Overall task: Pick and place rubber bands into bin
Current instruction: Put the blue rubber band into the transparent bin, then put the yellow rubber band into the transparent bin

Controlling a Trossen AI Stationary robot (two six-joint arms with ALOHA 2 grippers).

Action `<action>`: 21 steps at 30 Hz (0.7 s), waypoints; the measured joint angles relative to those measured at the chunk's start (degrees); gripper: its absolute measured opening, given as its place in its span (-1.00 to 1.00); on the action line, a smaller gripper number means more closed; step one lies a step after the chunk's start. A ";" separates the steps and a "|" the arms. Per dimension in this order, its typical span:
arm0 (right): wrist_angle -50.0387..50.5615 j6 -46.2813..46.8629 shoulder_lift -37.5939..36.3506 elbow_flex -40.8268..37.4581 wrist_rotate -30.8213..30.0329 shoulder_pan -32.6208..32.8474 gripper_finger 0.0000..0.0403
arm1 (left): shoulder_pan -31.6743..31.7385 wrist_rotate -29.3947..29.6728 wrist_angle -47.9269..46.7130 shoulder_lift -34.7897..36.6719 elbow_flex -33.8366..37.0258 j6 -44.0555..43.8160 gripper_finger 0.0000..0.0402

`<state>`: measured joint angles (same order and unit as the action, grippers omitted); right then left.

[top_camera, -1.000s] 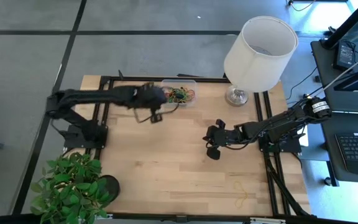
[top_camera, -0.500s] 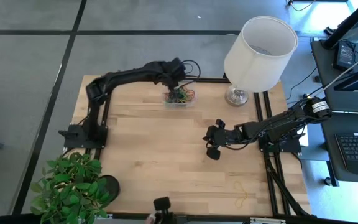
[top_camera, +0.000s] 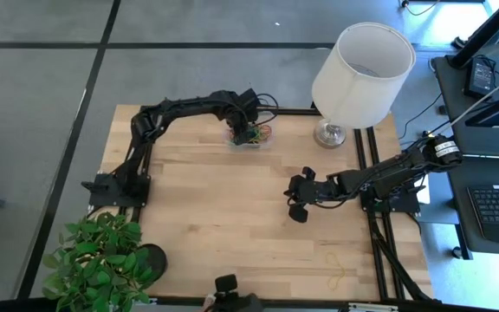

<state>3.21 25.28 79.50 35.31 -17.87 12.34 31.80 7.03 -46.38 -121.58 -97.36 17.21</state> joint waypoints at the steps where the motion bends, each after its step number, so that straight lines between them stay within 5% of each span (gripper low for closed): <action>1: 0.04 0.00 0.00 0.00 0.00 0.00 -0.97 | -0.11 -0.37 -0.82 0.29 0.00 0.02 -0.50; 6: 0.18 0.00 0.00 0.00 0.00 0.02 -0.97 | -1.07 -3.20 -1.44 3.19 0.00 -1.46 -0.36; 13: 0.99 -0.09 0.00 -0.02 0.00 0.07 -0.97 | -3.35 -3.75 -4.37 9.50 1.18 -5.35 -0.41; 21: 1.45 -0.55 0.00 -0.02 0.00 0.07 -0.97 | -9.51 3.26 1.09 22.61 17.29 -12.90 -0.64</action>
<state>4.67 24.73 79.50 35.29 -17.87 12.40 22.29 10.29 -45.29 -98.98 -80.08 4.31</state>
